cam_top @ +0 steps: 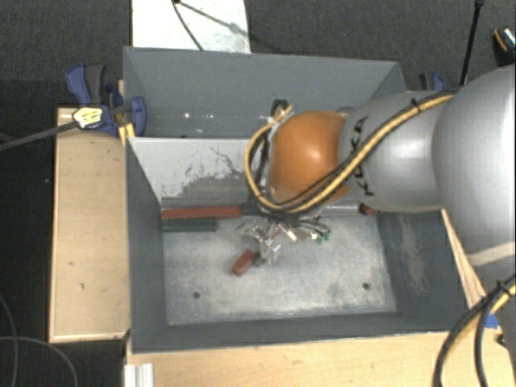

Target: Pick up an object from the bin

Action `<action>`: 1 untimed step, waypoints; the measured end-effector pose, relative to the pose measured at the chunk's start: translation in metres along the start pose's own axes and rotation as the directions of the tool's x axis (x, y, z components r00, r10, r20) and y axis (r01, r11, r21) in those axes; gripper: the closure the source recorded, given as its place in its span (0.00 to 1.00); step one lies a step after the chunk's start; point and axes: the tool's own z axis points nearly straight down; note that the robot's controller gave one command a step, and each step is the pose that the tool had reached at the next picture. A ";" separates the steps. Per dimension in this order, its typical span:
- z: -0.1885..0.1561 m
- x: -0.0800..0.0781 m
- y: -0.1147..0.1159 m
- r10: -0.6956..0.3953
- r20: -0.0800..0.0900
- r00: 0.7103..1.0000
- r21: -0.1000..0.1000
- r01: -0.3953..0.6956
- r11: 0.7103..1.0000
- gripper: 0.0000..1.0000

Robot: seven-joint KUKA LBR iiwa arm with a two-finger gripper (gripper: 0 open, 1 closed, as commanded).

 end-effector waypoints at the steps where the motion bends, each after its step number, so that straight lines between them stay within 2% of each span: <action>1: -0.050 -0.002 -0.001 0.007 0.000 1.000 0.002 -0.007 1.000 1.00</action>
Offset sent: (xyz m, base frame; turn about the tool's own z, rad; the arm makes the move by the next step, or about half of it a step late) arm 0.0000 0.0002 0.0464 0.0000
